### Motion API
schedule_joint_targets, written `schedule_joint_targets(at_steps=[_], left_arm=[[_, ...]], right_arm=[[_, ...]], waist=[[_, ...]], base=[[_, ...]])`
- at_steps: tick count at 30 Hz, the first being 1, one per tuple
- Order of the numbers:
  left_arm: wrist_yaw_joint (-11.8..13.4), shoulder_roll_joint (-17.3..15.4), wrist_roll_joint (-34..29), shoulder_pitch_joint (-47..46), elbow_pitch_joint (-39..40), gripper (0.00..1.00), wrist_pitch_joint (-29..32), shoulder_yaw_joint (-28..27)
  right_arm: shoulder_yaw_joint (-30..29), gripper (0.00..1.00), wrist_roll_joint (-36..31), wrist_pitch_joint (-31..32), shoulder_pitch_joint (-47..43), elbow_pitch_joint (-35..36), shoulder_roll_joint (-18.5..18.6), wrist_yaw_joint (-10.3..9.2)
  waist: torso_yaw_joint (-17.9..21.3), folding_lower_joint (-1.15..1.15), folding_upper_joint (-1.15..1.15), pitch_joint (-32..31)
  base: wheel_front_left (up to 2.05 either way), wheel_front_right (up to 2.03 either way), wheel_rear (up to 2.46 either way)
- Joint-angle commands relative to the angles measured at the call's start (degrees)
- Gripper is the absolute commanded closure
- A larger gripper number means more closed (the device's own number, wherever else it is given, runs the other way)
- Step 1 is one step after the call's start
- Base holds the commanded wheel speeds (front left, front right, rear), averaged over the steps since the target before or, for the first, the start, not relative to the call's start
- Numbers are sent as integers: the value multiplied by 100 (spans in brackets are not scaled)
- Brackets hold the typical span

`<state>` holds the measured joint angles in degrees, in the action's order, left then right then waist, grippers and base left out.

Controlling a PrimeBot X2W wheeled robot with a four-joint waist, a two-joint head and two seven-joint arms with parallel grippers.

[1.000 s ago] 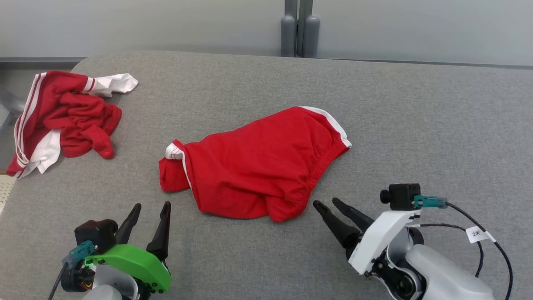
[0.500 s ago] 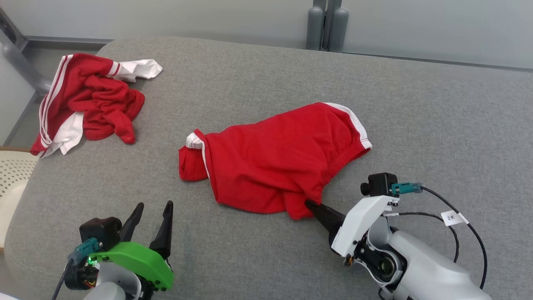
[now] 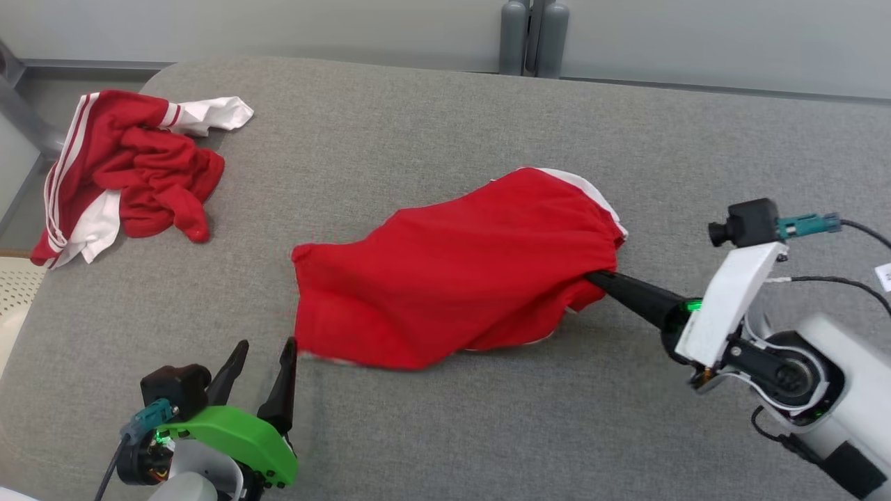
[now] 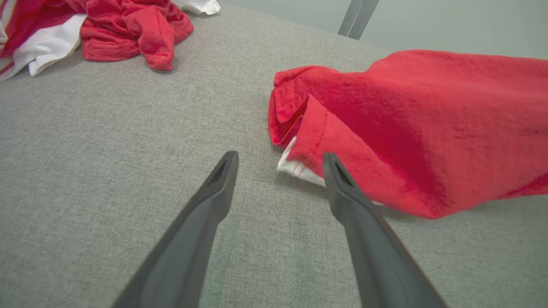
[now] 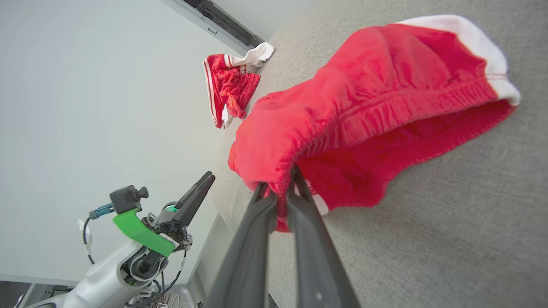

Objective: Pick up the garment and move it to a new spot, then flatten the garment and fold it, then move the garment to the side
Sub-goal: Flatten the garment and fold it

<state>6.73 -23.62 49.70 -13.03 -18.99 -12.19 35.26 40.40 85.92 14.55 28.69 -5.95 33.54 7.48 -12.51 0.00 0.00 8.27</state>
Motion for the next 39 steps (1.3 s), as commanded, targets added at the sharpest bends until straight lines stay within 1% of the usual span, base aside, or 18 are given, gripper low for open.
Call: schedule_joint_targets(at_steps=[1,3,6,8,10,13,16,17,18,19,20,22,24,28,31,33,36,39], left_arm=[[-24,30,-16,-109,-25,0,-17,10],[-56,53,-22,-142,-41,0,-10,34],[-95,96,-39,-208,-84,0,-2,72],[-127,130,-57,-275,-117,0,2,92],[-163,167,-59,-325,-165,0,3,118],[-218,216,-79,-394,-264,0,2,161],[-241,227,-71,-416,-341,0,-15,174],[-250,233,-66,-406,-377,0,-21,182],[-252,231,-57,-394,-403,0,-22,183],[-249,218,-43,-375,-435,0,-23,176],[-244,210,-42,-361,-442,0,-27,178],[-242,189,-30,-319,-450,0,-34,172],[-219,149,-43,-273,-446,0,-56,163],[-163,78,-16,-165,-382,0,-102,88],[-104,21,3,-60,-295,0,-126,41],[-56,-1,10,14,-238,0,-143,-1],[-2,-26,24,114,-141,0,-167,-31],[31,-43,31,181,-45,0,-176,-45]], right_arm=[[-61,100,248,215,-82,93,131,2],[-178,100,559,518,-13,60,336,2],[-150,100,712,905,268,-437,479,2],[-17,100,741,1215,511,-988,385,1],[158,100,630,1509,812,-1656,290,2],[441,100,508,1961,1256,-2667,13,2],[648,100,352,2218,1546,-3327,-257,2],[697,74,314,2249,1622,-3490,-346,2],[724,52,291,2251,1661,-3558,-419,2],[745,22,265,2201,1694,-3556,-504,1],[730,0,274,2144,1686,-3543,-532,2],[715,0,237,2025,1598,-3428,-521,1],[651,0,200,1762,1477,-3200,-468,1],[493,0,31,1039,1200,-2576,-240,1],[267,0,-108,214,876,-2010,-48,2],[127,0,-316,-453,632,-1730,87,1],[-74,0,-598,-1427,161,-1527,156,1],[-148,0,-823,-2070,-268,-1543,110,1]], waist=[[2,0,0,46],[-11,0,0,105],[-54,0,0,187],[-101,0,0,241],[-151,0,0,287],[-223,0,0,309],[-233,0,0,269],[-228,0,0,233],[-216,0,0,203],[-187,0,0,155],[-161,0,0,122],[-92,0,0,32],[-5,0,0,-65],[198,0,0,-270],[338,0,0,-411],[429,0,0,-478],[510,0,0,-531],[537,0,0,-519]], base=[[0,0,0],[0,0,0],[0,0,0],[0,0,0],[0,0,0],[0,0,0],[0,0,0],[0,0,0],[0,0,0],[0,0,0],[0,0,0],[0,0,0],[0,0,0],[0,0,0],[0,0,0],[0,0,0],[0,0,0],[0,0,0]])
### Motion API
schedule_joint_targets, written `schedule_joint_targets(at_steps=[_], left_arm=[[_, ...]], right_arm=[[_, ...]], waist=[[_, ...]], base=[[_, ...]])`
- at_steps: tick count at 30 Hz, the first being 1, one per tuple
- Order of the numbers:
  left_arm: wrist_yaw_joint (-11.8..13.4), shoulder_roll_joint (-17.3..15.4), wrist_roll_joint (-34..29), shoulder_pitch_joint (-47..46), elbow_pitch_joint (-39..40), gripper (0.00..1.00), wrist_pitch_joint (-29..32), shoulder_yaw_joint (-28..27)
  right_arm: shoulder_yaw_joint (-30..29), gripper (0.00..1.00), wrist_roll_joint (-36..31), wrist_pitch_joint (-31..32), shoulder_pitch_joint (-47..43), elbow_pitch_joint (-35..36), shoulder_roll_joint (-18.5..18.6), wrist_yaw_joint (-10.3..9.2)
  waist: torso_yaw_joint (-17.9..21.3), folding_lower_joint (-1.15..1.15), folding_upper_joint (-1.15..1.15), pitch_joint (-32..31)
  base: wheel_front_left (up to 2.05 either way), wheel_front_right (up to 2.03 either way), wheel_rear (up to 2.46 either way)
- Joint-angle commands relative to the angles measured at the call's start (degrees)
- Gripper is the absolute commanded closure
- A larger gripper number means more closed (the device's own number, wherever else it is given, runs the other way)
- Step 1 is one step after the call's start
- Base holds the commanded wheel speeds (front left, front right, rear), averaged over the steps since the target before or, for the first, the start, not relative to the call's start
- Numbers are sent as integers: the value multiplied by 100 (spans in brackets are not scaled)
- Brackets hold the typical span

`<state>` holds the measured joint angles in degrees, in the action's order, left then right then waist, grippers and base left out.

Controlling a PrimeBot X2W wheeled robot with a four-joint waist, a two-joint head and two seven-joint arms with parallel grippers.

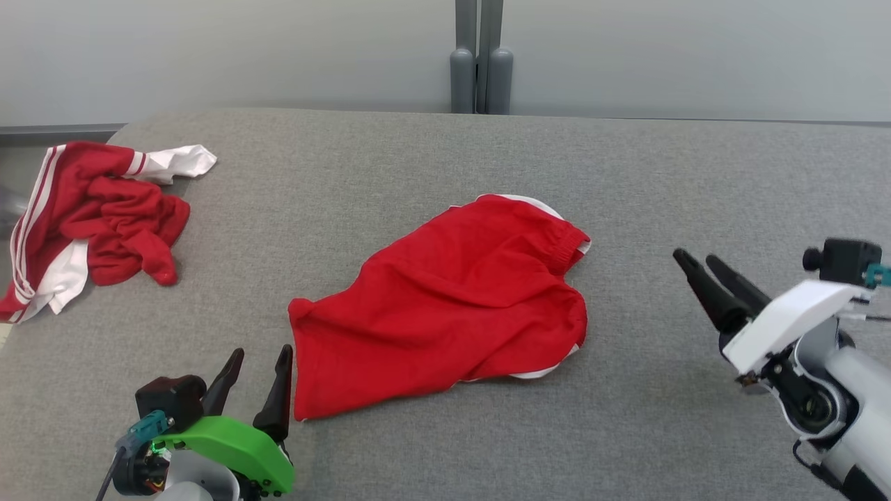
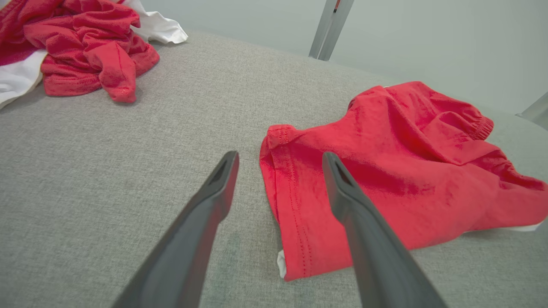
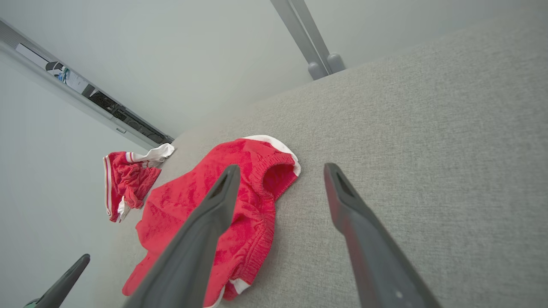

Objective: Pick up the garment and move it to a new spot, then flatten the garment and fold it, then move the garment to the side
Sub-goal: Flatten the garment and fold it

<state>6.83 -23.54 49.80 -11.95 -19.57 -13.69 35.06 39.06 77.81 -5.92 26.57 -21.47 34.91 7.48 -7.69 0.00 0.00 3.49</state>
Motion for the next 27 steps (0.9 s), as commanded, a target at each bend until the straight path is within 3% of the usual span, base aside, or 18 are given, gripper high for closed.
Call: schedule_joint_targets(at_steps=[1,4,13,21,22,23,24,25,27], left_arm=[[29,-52,20,79,40,0,-30,-26],[39,-65,11,50,113,0,-12,-20],[37,-68,-16,-117,149,0,64,15],[14,-17,20,-147,95,0,60,35],[14,-13,25,-143,85,0,55,36],[10,-10,30,-134,72,0,49,35],[7,-7,37,-128,62,0,44,35],[4,-4,41,-124,53,0,41,37],[2,-7,50,-101,29,0,39,31]], right_arm=[[-3,0,-45,-155,-200,2,-109,1],[150,0,-159,-184,-437,-111,-298,1],[785,0,-535,623,-47,-1011,-966,1],[1016,0,-567,803,152,-1263,-1251,0],[1022,18,-547,791,152,-1255,-1255,1],[1028,54,-531,764,153,-1250,-1251,0],[1040,73,-517,754,154,-1248,-1246,0],[1071,100,-513,783,154,-1245,-1236,0],[1124,100,-486,847,141,-1194,-1201,1]], waist=[[57,0,0,-17],[32,0,0,63],[-266,0,0,301],[-511,0,0,344],[-519,0,0,341],[-527,0,0,334],[-531,0,0,327],[-532,0,0,321],[-515,0,0,294]], base=[[0,0,0],[0,0,0],[0,0,0],[0,0,0],[0,0,0],[0,0,0],[0,0,0],[0,0,0],[0,0,0]])
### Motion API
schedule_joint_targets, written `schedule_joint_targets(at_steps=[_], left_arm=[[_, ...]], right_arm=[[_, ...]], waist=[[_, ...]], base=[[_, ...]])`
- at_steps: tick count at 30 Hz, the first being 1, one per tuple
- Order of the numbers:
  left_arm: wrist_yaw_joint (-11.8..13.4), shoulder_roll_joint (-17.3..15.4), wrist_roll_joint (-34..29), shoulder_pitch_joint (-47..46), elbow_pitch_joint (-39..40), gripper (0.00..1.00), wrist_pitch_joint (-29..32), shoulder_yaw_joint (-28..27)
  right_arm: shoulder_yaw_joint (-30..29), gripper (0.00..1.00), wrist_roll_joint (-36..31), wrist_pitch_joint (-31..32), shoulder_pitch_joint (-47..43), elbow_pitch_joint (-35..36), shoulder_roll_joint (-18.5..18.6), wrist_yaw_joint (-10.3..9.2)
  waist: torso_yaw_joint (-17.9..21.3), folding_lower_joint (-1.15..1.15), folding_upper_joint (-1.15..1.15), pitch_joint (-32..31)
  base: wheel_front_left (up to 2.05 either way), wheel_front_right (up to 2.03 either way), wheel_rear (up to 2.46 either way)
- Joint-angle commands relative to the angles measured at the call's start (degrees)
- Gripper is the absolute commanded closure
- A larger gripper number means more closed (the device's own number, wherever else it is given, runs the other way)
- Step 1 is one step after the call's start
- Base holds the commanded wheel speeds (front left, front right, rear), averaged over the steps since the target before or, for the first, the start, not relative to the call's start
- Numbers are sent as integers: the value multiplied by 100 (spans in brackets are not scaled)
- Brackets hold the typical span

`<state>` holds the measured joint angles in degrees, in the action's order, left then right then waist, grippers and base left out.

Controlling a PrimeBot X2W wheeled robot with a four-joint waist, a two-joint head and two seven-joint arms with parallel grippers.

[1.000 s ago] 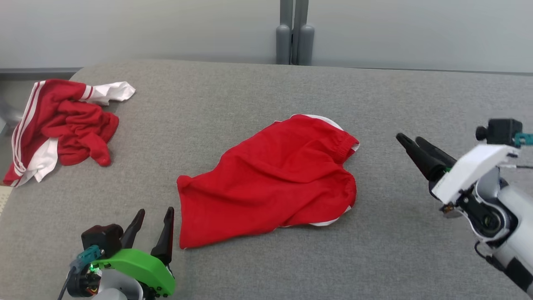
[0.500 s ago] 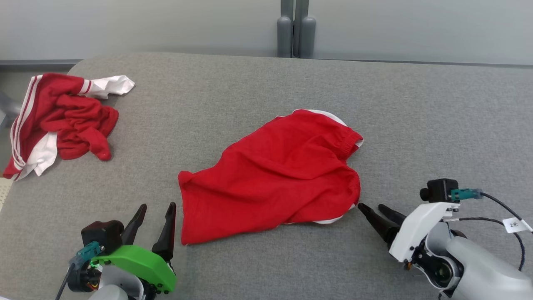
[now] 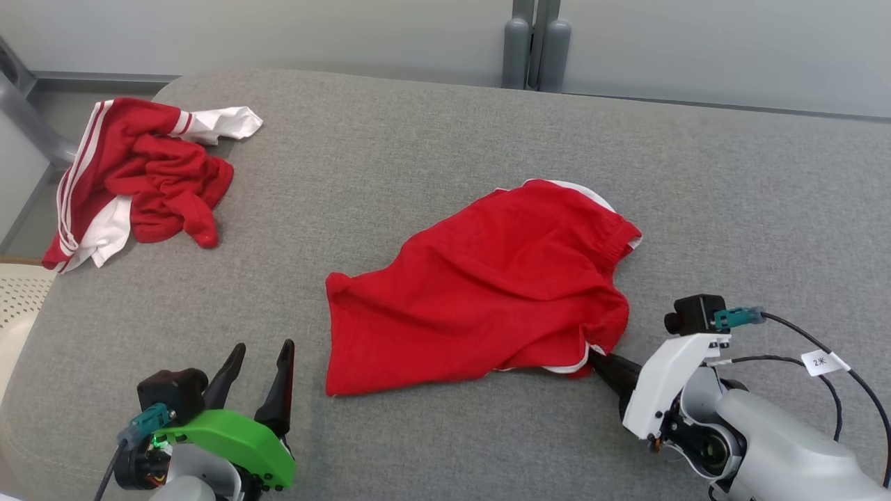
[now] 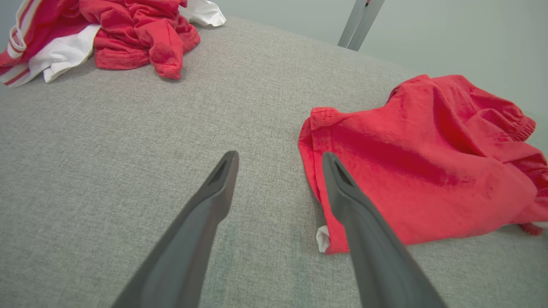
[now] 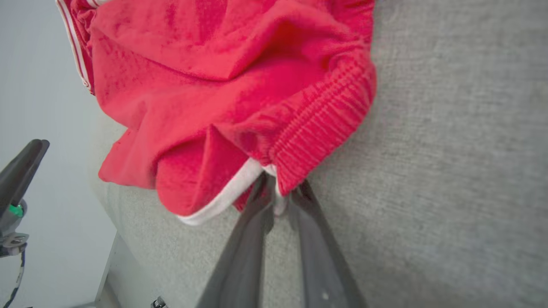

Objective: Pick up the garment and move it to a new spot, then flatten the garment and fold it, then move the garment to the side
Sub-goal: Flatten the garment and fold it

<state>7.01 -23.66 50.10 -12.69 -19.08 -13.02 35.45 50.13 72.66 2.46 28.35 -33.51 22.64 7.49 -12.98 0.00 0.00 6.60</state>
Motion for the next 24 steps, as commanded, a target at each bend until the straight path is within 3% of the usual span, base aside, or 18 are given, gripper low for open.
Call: schedule_joint_targets(at_steps=[1,6,8,10,16,19,20,21,22,23,24], left_arm=[[-15,0,25,-8,-25,0,-29,-11],[-20,-53,92,104,-63,0,19,-11],[5,-84,110,150,-70,0,56,-11],[13,-98,127,158,-62,0,63,-5],[18,-153,145,156,-38,0,112,1],[15,-158,146,141,-30,0,137,27],[16,-156,148,138,-31,0,144,34],[16,-154,152,141,-34,0,147,37],[18,-151,155,150,-36,0,147,41],[21,-151,158,158,-36,0,144,42],[22,-156,158,164,-39,0,142,43]], right_arm=[[19,100,46,33,-36,47,58,0],[319,100,-136,481,8,450,472,1],[479,100,-239,991,57,852,971,-3],[553,100,-343,1275,119,1071,1222,-4],[640,100,-615,2019,202,1455,1710,-2],[644,100,-798,2245,169,1458,1759,-2],[618,94,-862,2276,127,1433,1747,-2],[593,63,-912,2291,83,1401,1728,-2],[524,16,-991,2232,42,1359,1706,-2],[452,0,-1064,2153,19,1320,1688,-3],[379,0,-1145,2082,-19,1281,1651,-3]], waist=[[29,0,0,-27],[210,0,0,-115],[350,0,0,-152],[436,0,0,-162],[590,0,0,-144],[619,0,0,-127],[626,0,0,-121],[631,0,0,-125],[640,0,0,-127],[648,0,0,-129],[661,0,0,-139]], base=[[0,0,0],[0,0,0],[0,0,0],[0,0,0],[0,0,0],[0,0,0],[0,0,0],[0,0,0],[0,0,0],[0,0,0],[0,0,0]])
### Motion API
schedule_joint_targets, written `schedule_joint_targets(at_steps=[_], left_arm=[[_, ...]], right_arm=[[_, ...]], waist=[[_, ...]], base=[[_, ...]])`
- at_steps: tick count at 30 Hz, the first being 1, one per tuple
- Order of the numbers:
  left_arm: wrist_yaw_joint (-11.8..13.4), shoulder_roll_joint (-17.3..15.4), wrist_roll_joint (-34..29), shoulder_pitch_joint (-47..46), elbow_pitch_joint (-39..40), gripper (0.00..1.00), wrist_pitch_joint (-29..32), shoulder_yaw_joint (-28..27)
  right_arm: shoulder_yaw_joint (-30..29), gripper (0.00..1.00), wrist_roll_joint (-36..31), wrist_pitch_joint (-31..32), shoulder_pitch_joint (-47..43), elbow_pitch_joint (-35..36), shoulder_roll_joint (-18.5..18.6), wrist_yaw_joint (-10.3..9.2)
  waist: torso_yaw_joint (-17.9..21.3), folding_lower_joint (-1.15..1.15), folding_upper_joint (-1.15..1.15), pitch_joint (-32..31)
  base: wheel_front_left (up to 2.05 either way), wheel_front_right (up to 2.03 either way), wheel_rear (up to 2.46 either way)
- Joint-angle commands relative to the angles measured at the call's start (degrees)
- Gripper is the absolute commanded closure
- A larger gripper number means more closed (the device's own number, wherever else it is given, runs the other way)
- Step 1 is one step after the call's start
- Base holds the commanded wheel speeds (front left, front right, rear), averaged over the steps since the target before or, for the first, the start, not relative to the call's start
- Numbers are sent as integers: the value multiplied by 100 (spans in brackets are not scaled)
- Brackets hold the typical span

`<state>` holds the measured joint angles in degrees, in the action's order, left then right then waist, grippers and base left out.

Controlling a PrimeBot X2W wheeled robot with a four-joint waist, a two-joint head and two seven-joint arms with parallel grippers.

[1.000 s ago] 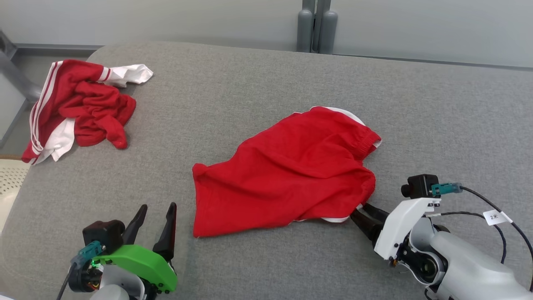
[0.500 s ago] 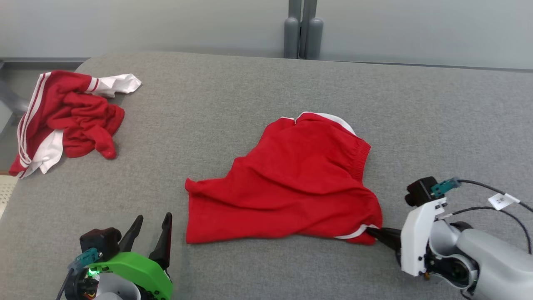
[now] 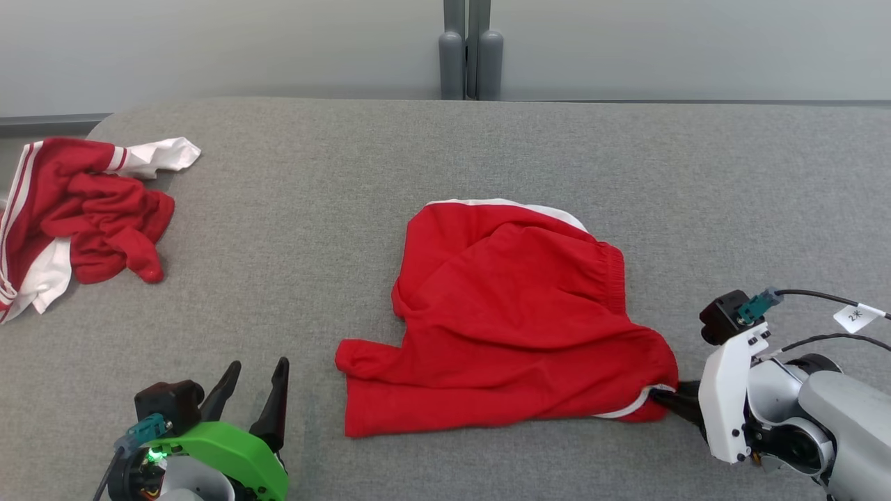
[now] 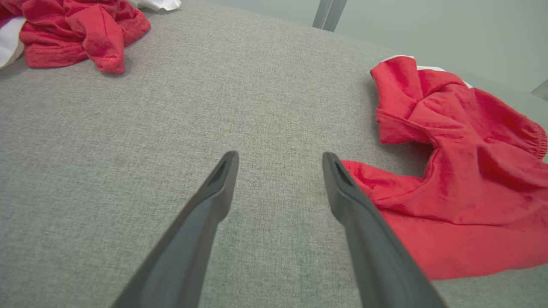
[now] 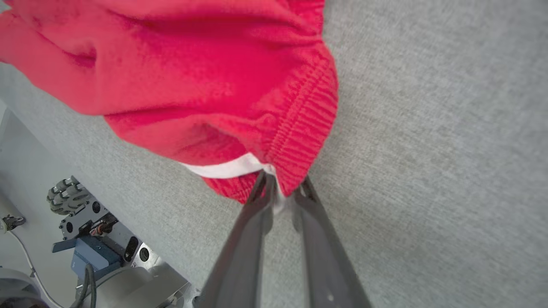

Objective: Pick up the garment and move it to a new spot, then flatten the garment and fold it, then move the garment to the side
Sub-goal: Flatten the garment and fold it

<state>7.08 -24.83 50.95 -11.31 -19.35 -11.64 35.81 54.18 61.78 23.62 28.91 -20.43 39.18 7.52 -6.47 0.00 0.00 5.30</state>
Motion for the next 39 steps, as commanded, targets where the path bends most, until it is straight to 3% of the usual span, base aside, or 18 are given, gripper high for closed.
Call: schedule_joint_targets(at_steps=[1,8,17,19,23,27,32,39], left_arm=[[13,-48,70,28,-11,0,9,13],[90,-110,-31,8,161,0,76,60],[194,-261,-60,146,458,0,241,139],[178,-272,-67,152,508,0,339,208],[213,-358,-183,95,526,0,669,420],[252,-497,-404,-70,563,0,1017,650],[102,-537,-753,-432,613,0,1456,1048],[-162,-417,-1110,-1046,254,0,2214,1583]], right_arm=[[-106,0,-104,-97,-110,-51,-23,-6],[-1184,0,-200,-737,-550,113,28,-6],[-2590,0,-671,-925,-1454,654,7,-5],[-2956,0,-982,-1213,-1598,852,-150,-5],[-3660,0,-1611,-2042,-1908,1230,-822,-7],[-3948,0,-2004,-2425,-2143,1369,-1407,-5],[-4108,0,-2285,-2502,-2262,1407,-1711,-5],[-4169,0,-2410,-2423,-2076,1480,-1814,-5]], waist=[[21,0,0,-21],[137,0,0,-144],[365,0,0,-215],[410,0,0,-218],[514,0,0,-217],[586,0,0,-181],[681,0,0,-79],[900,0,0,89]], base=[[0,0,0],[0,0,0],[0,0,0],[0,0,0],[0,0,0],[0,0,0],[0,0,0],[0,0,0]])
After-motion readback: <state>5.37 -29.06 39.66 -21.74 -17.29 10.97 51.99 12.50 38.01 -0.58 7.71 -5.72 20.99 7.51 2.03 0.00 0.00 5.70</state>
